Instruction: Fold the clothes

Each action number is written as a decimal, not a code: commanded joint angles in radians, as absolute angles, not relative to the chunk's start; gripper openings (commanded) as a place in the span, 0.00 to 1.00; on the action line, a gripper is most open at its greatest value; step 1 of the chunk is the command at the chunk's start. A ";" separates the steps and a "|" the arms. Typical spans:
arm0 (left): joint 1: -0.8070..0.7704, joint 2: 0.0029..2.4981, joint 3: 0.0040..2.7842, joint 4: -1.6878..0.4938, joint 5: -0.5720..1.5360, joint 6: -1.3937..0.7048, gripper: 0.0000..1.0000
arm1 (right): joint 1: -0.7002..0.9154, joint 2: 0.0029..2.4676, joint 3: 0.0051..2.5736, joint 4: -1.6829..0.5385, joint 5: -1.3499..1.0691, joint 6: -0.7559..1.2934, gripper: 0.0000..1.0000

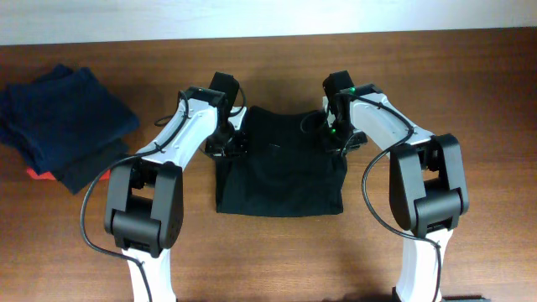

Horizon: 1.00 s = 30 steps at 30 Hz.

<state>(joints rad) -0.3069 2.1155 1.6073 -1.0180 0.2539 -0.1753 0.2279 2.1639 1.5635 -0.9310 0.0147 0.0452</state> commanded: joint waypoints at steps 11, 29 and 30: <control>-0.297 2.099 1.618 -1.135 0.351 -0.110 0.04 | 0.208 2.233 1.541 -0.940 0.162 0.113 0.04; -0.257 2.100 1.618 -0.799 0.377 -0.170 0.41 | 0.208 2.233 1.541 -0.953 0.162 0.113 0.04; -0.257 2.100 1.618 -0.797 0.365 -0.170 0.41 | 0.208 2.233 1.541 -0.953 0.162 0.113 0.04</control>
